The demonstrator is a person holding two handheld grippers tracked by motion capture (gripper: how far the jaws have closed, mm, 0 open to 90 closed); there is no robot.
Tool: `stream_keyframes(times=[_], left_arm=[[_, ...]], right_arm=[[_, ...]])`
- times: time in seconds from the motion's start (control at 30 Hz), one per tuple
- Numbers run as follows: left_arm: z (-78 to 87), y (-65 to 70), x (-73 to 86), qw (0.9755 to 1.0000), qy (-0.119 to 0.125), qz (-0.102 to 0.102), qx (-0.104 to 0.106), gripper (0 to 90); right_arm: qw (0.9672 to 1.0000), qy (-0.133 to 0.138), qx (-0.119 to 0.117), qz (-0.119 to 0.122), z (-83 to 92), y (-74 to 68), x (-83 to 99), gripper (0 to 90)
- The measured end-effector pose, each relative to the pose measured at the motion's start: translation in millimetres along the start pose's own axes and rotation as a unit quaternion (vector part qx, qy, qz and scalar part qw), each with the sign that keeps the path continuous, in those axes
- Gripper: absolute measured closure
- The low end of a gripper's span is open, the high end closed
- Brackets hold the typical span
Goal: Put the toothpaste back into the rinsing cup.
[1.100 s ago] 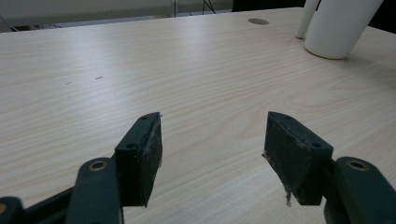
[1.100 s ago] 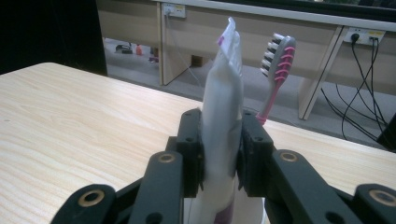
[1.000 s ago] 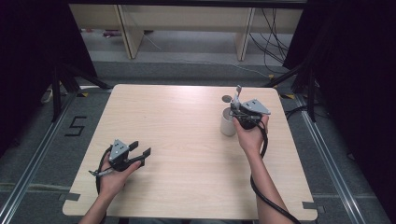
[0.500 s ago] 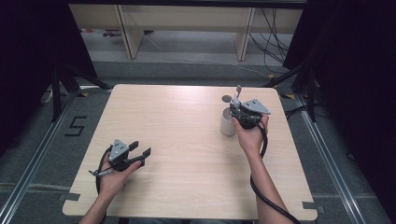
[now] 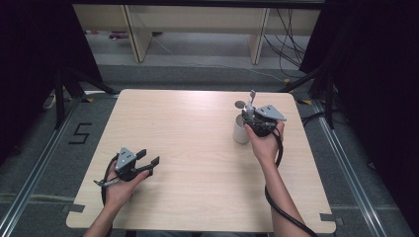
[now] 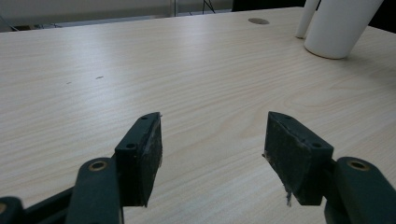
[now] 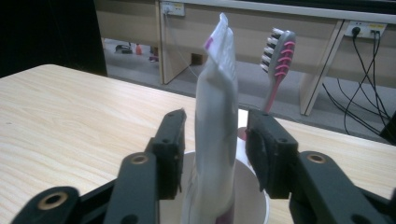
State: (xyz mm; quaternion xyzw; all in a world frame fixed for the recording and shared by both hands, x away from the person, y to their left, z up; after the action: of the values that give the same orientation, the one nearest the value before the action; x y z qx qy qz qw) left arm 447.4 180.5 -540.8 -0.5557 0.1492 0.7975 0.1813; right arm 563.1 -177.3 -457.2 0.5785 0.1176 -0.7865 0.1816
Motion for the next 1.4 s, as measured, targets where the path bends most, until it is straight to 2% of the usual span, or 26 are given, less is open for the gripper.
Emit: stream_keyframes(times=[0.03, 0.07, 0.1, 0.2, 0.23, 0.27, 0.33, 0.37, 0.47, 0.5, 0.57, 0.6, 0.67, 0.87, 0.9, 0.93, 1.0, 1.03, 1.07, 1.1, 1.2, 1.23, 1.3, 1.37, 1.4], left_arm=[[0.1, -0.1, 0.1, 1.0, 0.0, 0.001, -0.001, 36.8], [0.1, -0.3, 0.3, 1.0, -0.001, 0.001, -0.001, 36.8], [0.2, -0.4, 0.3, 1.0, -0.001, 0.0, -0.001, 36.8], [0.2, -0.6, -0.1, 1.0, 0.0, 0.0, -0.001, 36.8], [0.4, -0.9, -0.2, 1.0, -0.001, -0.001, -0.001, 36.8], [0.5, -1.2, -0.1, 1.0, -0.002, -0.002, -0.001, 36.8], [0.6, -1.4, 0.1, 1.0, -0.002, 0.001, -0.002, 36.8], [0.6, -1.5, 0.2, 1.0, -0.002, 0.001, -0.002, 36.8], [0.7, -1.6, 0.1, 1.0, -0.002, 0.001, -0.003, 36.8], [0.7, -1.7, 0.2, 1.0, -0.002, 0.001, -0.003, 36.8], [0.6, -1.7, 0.2, 1.0, -0.002, 0.003, -0.003, 36.9], [0.8, -2.0, 0.5, 1.0, -0.003, 0.002, -0.004, 36.9], [1.0, -2.3, 0.5, 1.0, -0.003, 0.001, -0.004, 36.9], [1.2, -3.2, 0.4, 1.0, -0.001, 0.006, -0.006, 36.9], [1.2, -3.3, 0.4, 1.0, -0.001, 0.006, -0.006, 36.9], [1.3, -3.3, 0.5, 1.0, -0.001, 0.006, -0.006, 36.9], [1.2, -3.5, 0.8, 1.0, -0.002, 0.006, -0.007, 36.9], [1.2, -3.6, 0.9, 1.0, -0.002, 0.005, -0.008, 37.0], [1.3, -3.5, 0.9, 1.0, -0.003, 0.005, -0.008, 36.9], [1.2, -3.6, 0.8, 1.0, -0.002, 0.005, -0.008, 37.0], [1.5, -4.1, 0.8, 0.9999, -0.001, 0.005, -0.009, 37.0], [0.0, -4.7, -0.7, 1.0, 0.008, -0.001, -0.002, 36.9], [0.5, -5.0, -0.4, 1.0, 0.008, 0.003, -0.005, 37.0], [1.9, -5.3, 0.7, 0.9999, 0.002, 0.008, -0.011, 37.0], [2.4, -5.4, 1.0, 0.9999, 0.0, 0.009, -0.012, 37.0]], right_arm=[[0.9998, -0.003, 0.001, -0.02, 1.2, -2.7, 1.0, 56.0], [0.9997, -0.006, 0.0, -0.022, 1.3, -2.9, 1.4, 54.1], [0.9999, 0.001, -0.001, -0.016, -0.2, -2.2, 0.5, 52.8], [0.9999, -0.008, -0.002, -0.015, 1.5, -1.1, 1.6, 48.7], [0.9999, -0.009, -0.004, -0.003, 1.4, 0.7, 1.3, 47.4], [0.9998, -0.014, -0.004, -0.014, 2.4, 0.3, 2.3, 46.5], [0.9999, -0.014, 0.0, -0.005, 3.7, 2.7, 2.2, 45.3], [0.9993, -0.023, -0.003, -0.028, 5.7, -0.9, 4.0, 44.6], [0.9997, -0.022, 0.003, -0.007, 7.9, 3.8, 4.0, 42.3], [0.9993, -0.023, -0.001, -0.028, 9.4, 1.1, 4.8, 41.7], [0.9996, -0.024, 0.003, -0.011, 11.6, 4.3, 5.0, 40.8], [0.9994, -0.025, -0.006, -0.022, 12.5, 1.9, 5.6, 40.5], [0.9995, -0.028, -0.006, -0.009, 15.4, 3.1, 6.3, 39.6], [0.9992, -0.035, -0.007, -0.018, 28.2, 2.1, 10.6, 38.0], [0.9995, -0.029, -0.005, -0.009, 29.4, 4.4, 10.5, 37.8], [0.9993, -0.031, -0.009, -0.017, 32.0, 3.3, 12.5, 37.6], [0.9991, -0.04, -0.016, -0.006, 36.7, 5.0, 15.6, 36.9], [0.9992, -0.033, -0.015, -0.018, 37.2, 4.5, 16.5, 36.7], [0.9987, -0.043, -0.02, -0.017, 41.0, 4.7, 19.2, 36.6], [0.9988, -0.041, -0.015, -0.024, 42.6, 4.3, 20.4, 36.6], [0.9988, -0.045, -0.018, -0.008, 49.4, 6.9, 25.8, 36.1], [0.999, -0.039, -0.018, -0.015, 51.0, 6.2, 28.1, 36.0], [0.9987, -0.048, -0.016, -0.007, 56.6, 8.5, 32.5, 35.7], [0.9986, -0.047, -0.017, -0.017, 60.5, 8.9, 35.8, 35.7], [0.9987, -0.048, -0.015, -0.007, 63.1, 11.3, 37.3, 35.7]])
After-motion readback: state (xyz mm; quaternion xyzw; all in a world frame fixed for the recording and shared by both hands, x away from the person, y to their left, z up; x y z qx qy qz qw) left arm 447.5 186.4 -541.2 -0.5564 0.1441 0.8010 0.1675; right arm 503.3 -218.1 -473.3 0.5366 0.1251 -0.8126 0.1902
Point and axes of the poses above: each handheld gripper's, and its own axes: z roughly backward along the jaws, x roughly out of its underside, y roughly to its right, the point moved 8 cm from there along -z, roughly forward along the jaws, and after that the axes turned 4 degrees about -x, right-handed, at the moved point
